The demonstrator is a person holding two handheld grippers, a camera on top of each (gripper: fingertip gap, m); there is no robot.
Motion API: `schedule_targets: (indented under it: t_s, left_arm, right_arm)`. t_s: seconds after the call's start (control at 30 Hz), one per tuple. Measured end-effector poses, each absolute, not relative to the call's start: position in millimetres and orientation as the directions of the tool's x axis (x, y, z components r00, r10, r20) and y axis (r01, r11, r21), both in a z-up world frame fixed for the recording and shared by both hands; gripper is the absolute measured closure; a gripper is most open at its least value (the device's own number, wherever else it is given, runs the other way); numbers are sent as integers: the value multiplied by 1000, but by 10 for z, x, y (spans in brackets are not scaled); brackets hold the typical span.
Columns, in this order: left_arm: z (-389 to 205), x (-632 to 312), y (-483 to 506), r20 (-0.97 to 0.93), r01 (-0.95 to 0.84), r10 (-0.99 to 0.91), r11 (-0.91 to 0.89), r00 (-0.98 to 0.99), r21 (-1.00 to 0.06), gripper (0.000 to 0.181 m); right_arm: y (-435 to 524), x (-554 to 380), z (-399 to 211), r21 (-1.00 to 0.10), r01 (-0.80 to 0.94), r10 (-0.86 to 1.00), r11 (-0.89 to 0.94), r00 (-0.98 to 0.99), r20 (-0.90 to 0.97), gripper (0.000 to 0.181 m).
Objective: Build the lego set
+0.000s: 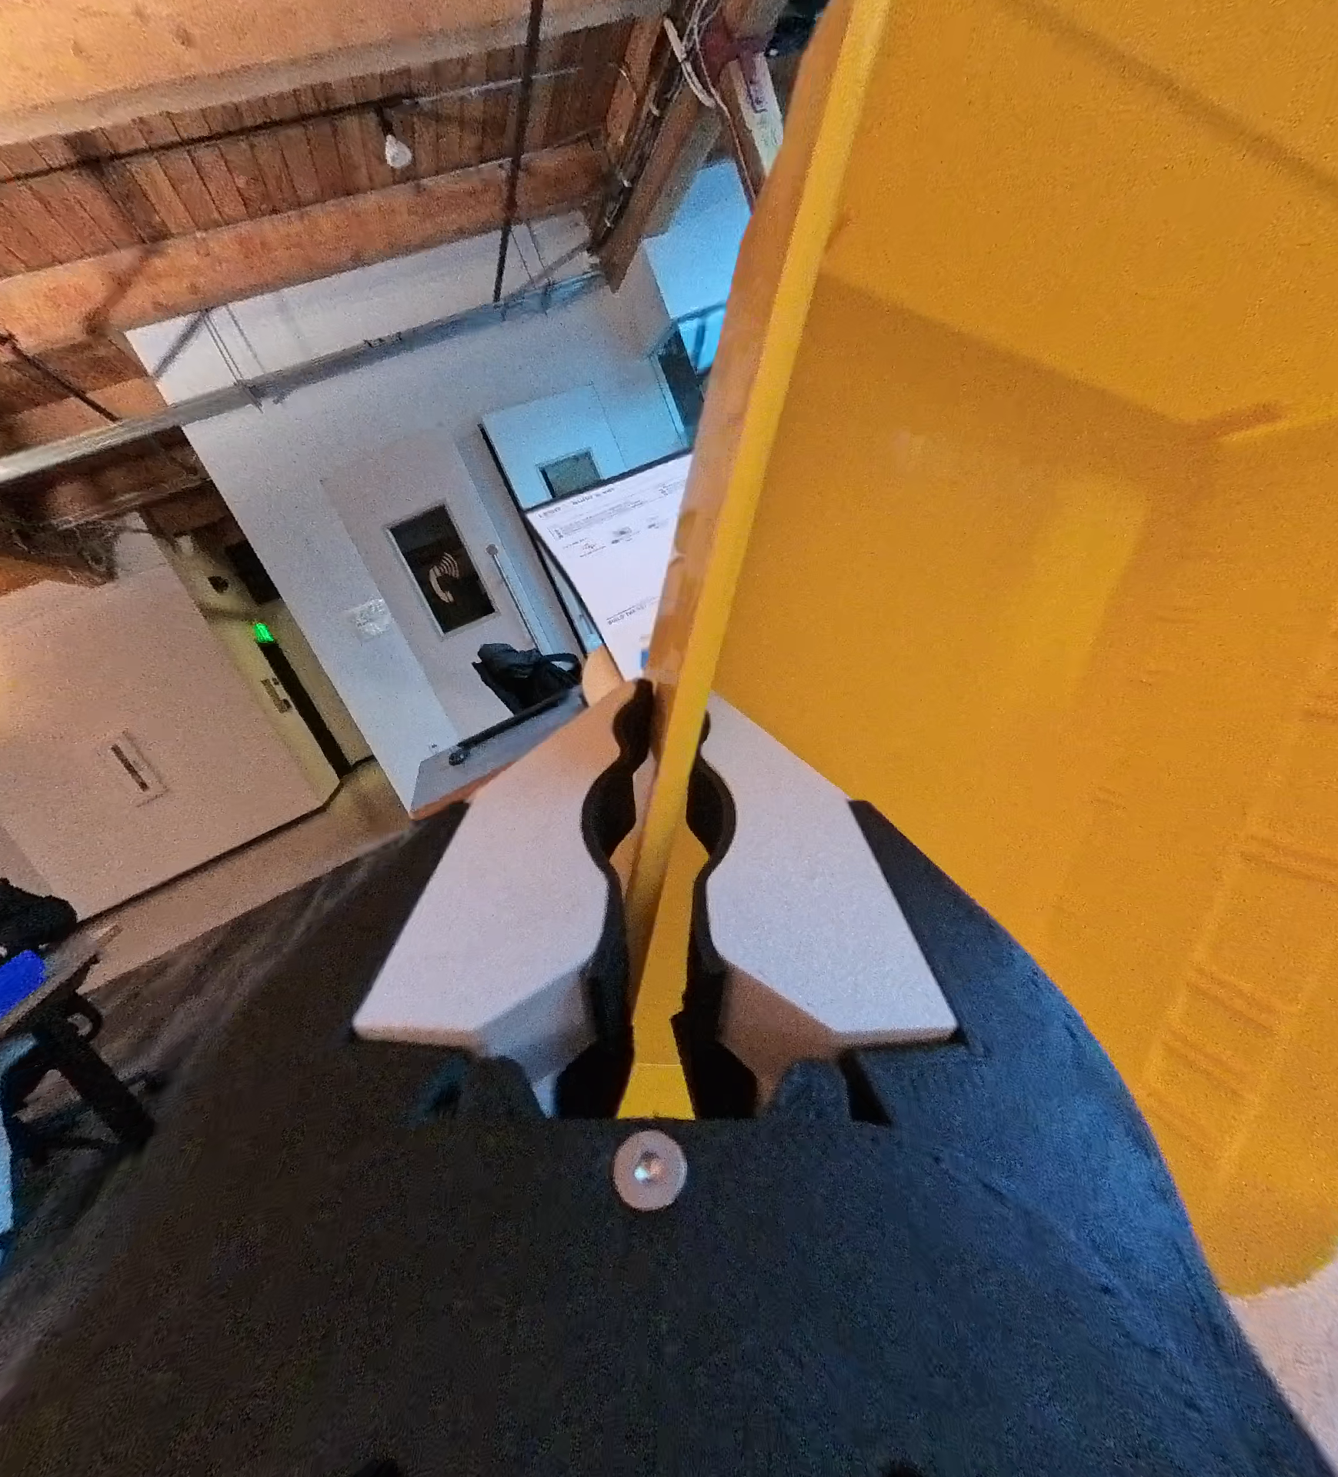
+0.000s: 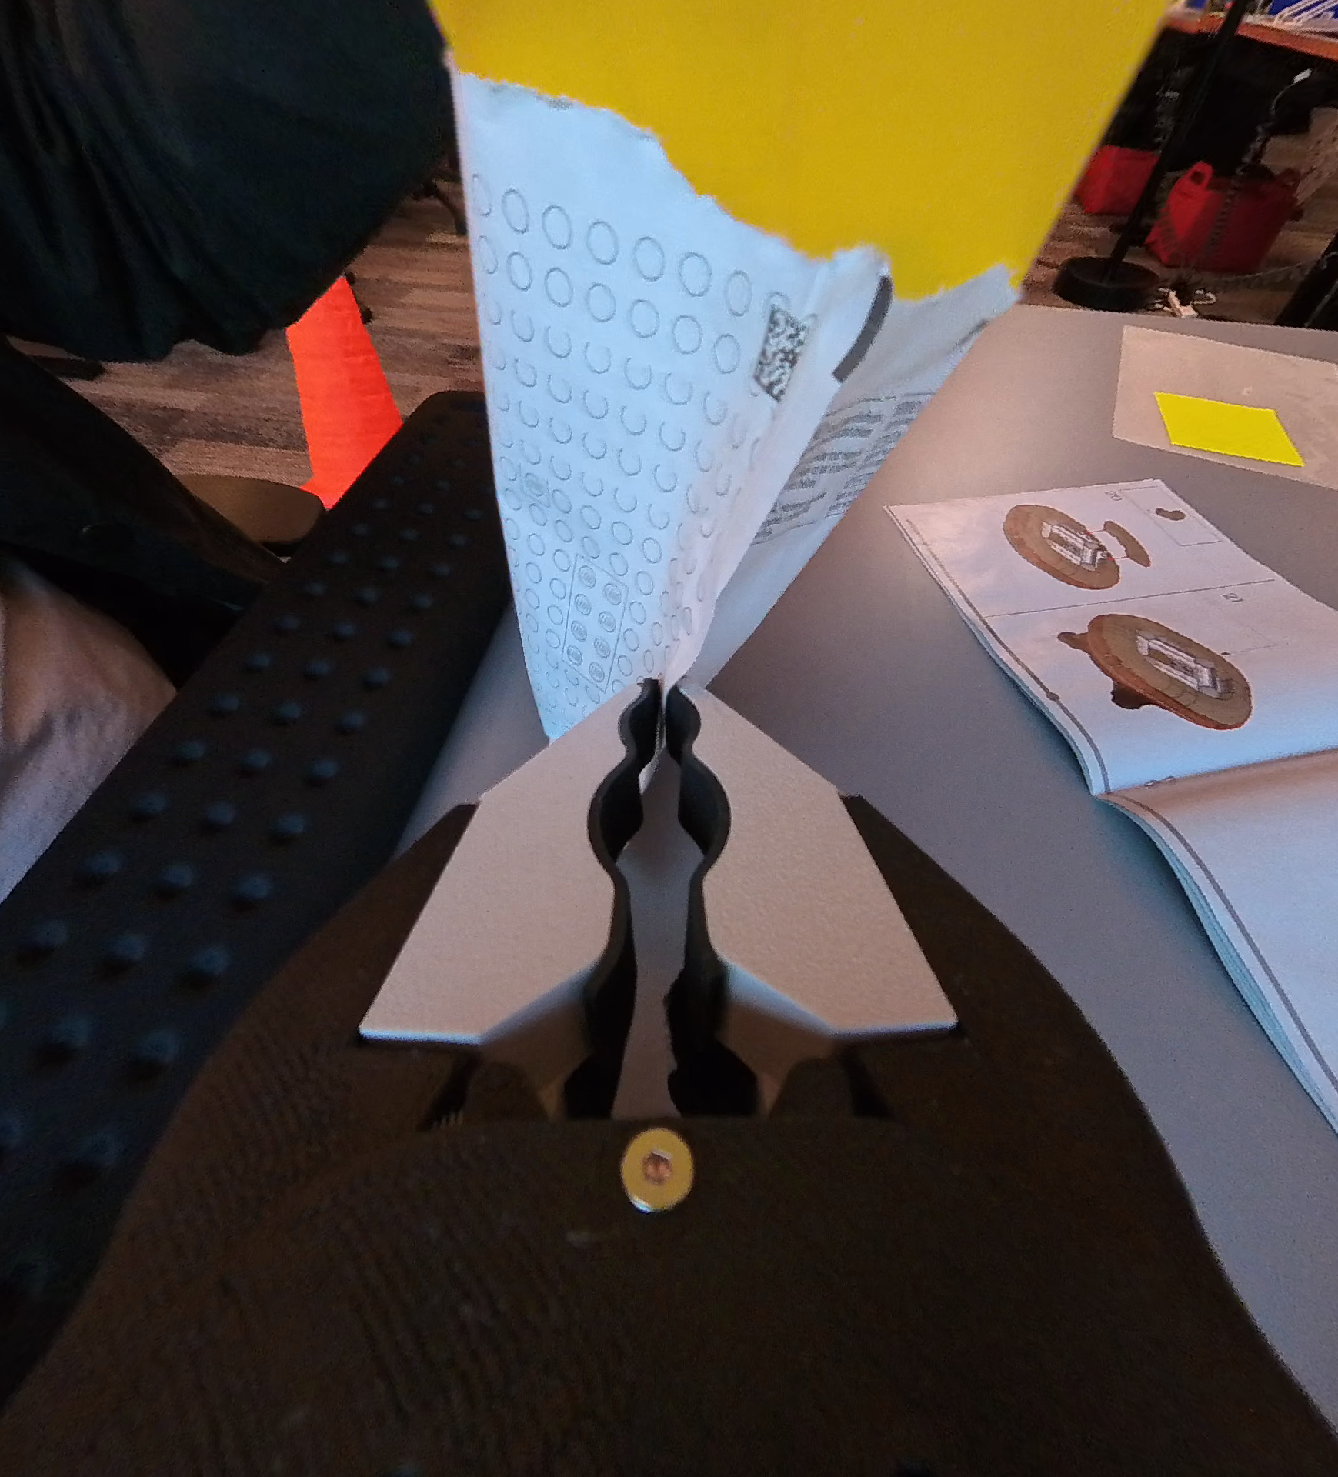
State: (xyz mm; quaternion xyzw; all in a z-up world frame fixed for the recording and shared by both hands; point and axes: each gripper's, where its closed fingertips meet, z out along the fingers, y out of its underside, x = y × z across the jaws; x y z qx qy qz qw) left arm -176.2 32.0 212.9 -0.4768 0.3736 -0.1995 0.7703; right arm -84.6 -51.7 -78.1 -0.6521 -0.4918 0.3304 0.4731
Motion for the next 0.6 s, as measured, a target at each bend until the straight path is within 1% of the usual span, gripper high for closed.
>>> schedule_targets:
  t_s: [0.1, 0.2, 0.23, 0.3, 0.33, 0.43, 0.47, 0.57, 0.6]
  left_arm:
    - [2138, -1744, 225, -456, -77, -622, 537, 636, -840, 177]
    - [2120, -1790, 328, -393, -56, -658, 470, 642, -881, 177]
    - [2124, -1762, 293, -390, -44, -656, 479, 646, -877, 177]
    - [2128, -1696, 180, -455, -70, -620, 543, 639, -837, 177]
    - [2128, -1677, 163, -469, -78, -627, 546, 622, -834, 177]
    - [2118, -1760, 350, -390, -54, -656, 470, 646, -881, 177]
    - [2129, -1786, 341, -378, -36, -655, 473, 654, -881, 177]
    - [2130, -1742, 190, -471, -84, -610, 553, 638, -829, 177]
    - [2122, -1735, 200, -474, -96, -623, 541, 622, -836, 177]
  right_arm:
    - [-513, -846, -779, -944, 323, 955, -72, 296, 29, 181]
    - [-510, -841, -783, -944, 320, 954, -78, 298, 22, 181]
    - [-509, -839, -785, -943, 326, 954, -73, 299, 30, 181]
    - [-509, -843, -783, -943, 325, 954, -70, 297, 32, 181]
    - [-512, -847, -780, -945, 319, 956, -75, 294, 24, 181]
    - [-509, -839, -781, -944, 323, 954, -74, 299, 27, 181]
    - [-508, -836, -782, -942, 329, 953, -68, 300, 37, 181]
    - [-505, -841, -782, -944, 322, 954, -72, 297, 28, 181]
    - [-505, -842, -781, -945, 318, 955, -77, 295, 21, 181]
